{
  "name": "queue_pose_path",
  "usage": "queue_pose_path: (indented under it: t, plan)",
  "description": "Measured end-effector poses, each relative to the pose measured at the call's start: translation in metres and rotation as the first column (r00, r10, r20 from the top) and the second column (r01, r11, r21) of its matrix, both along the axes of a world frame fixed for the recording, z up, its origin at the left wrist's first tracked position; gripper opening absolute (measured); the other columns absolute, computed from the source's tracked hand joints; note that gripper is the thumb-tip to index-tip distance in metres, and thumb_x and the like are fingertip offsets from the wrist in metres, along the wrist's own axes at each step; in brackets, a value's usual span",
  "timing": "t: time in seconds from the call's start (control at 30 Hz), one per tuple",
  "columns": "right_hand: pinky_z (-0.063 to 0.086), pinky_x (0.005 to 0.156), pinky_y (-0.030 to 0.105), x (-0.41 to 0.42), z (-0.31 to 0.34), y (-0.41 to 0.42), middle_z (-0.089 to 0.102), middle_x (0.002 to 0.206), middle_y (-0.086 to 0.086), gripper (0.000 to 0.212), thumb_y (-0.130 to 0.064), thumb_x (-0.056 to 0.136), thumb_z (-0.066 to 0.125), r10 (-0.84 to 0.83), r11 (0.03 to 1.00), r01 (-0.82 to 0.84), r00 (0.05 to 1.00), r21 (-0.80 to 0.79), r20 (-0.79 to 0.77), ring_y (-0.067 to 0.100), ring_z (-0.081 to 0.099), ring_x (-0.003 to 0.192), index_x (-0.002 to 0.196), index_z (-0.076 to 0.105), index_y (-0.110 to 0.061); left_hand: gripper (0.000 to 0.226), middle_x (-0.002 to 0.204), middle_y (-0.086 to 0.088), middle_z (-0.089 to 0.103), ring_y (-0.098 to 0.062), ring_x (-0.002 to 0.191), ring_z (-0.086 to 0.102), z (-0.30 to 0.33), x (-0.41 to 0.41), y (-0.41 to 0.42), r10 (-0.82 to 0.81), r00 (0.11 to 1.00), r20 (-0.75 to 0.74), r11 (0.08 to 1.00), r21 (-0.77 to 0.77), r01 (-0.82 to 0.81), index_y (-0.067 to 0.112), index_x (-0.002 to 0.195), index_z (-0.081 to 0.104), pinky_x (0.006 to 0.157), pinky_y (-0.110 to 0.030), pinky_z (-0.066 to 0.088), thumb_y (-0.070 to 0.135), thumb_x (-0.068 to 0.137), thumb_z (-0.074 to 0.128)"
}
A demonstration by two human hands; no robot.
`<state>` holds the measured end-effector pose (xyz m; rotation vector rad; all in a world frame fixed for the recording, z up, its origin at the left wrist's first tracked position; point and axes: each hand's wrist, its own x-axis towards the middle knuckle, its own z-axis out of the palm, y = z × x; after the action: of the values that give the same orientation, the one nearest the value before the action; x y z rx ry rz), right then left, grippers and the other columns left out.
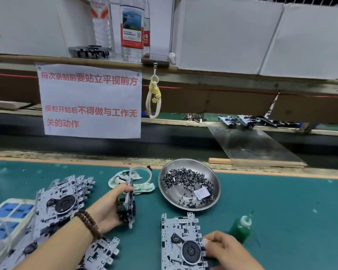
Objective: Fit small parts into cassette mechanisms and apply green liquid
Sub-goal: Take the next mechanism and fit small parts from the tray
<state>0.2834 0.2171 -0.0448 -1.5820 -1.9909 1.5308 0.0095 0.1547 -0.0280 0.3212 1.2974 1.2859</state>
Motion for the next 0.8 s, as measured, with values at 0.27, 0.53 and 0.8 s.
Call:
queue_pose_path:
  t: [0.27, 0.53, 0.8]
  plan:
    - [0.038, 0.068, 0.024, -0.030, 0.037, 0.020, 0.060, 0.078, -0.014, 0.022, -0.029, 0.088, 0.056, -0.002, 0.886, -0.109, 0.971, 0.451, 0.240, 0.009, 0.055, 0.076, 0.068, 0.048, -0.028, 0.016, 0.099, -0.016, 0.060, -0.032, 0.087, 0.057, -0.001, -0.004, -0.002, 0.028, 0.991, -0.129, 0.999, -0.032, -0.032, 0.026, 0.095, 0.055, 0.077, -0.045, 0.049, 0.022, 0.081, 0.061]
    - [0.050, 0.083, 0.030, -0.087, 0.017, 0.087, 0.064, 0.109, 0.008, 0.019, -0.010, 0.095, 0.043, -0.047, 0.853, -0.228, 0.862, 0.470, 0.504, 0.022, 0.062, 0.098, 0.110, 0.055, -0.009, 0.034, 0.103, -0.019, 0.065, -0.033, 0.097, 0.058, 0.007, -0.004, -0.006, 0.105, 0.990, -0.089, 0.993, -0.046, -0.110, 0.012, 0.110, 0.059, 0.092, -0.047, 0.043, 0.032, 0.083, 0.056]
    - [0.046, 0.085, 0.029, -0.098, 0.004, 0.101, 0.061, 0.117, 0.012, 0.024, -0.010, 0.094, 0.047, -0.008, 0.863, -0.288, 0.814, 0.415, 0.581, 0.025, 0.059, 0.107, 0.116, 0.057, -0.007, 0.054, 0.148, -0.010, 0.032, -0.027, 0.134, 0.033, 0.010, -0.013, -0.010, 0.073, 0.853, -0.516, 0.994, -0.037, -0.108, 0.010, 0.143, 0.028, 0.111, -0.043, 0.024, 0.030, 0.096, 0.045]
